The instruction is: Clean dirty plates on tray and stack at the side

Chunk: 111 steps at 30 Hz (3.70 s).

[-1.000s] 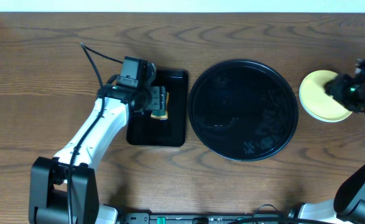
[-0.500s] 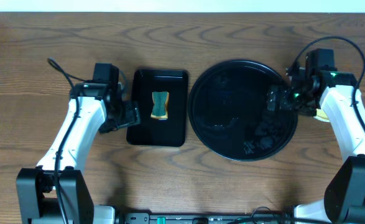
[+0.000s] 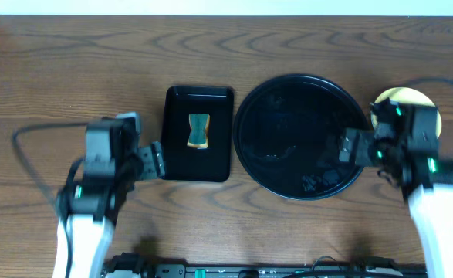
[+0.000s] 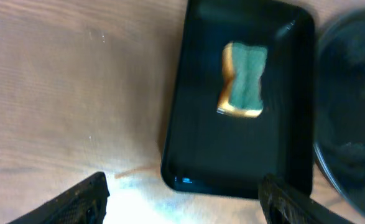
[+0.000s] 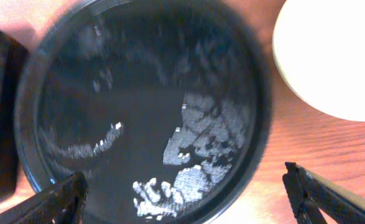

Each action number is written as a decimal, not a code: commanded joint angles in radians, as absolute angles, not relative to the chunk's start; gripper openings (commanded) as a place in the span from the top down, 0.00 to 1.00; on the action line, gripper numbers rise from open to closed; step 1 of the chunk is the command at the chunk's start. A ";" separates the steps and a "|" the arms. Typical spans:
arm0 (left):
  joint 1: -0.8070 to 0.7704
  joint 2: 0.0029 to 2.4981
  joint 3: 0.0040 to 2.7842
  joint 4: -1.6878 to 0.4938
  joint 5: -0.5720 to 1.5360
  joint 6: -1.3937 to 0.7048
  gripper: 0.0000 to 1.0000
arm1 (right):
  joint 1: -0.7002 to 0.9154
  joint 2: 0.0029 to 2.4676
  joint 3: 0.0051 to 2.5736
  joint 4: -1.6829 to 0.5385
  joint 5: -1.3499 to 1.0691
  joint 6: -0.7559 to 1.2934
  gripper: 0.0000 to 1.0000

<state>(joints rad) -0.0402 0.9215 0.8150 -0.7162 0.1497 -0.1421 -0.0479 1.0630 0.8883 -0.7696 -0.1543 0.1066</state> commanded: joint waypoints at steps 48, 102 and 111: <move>-0.039 0.666 0.734 -0.676 0.141 -0.120 0.21 | 0.029 0.039 0.068 0.113 -0.025 0.141 0.01; -0.038 0.669 0.734 -0.723 0.133 -0.086 0.21 | 0.034 0.007 0.006 -0.072 -0.030 0.141 0.01; -0.038 0.447 0.521 -0.600 0.075 -0.008 0.21 | 0.034 0.007 0.006 -0.072 -0.030 0.141 0.01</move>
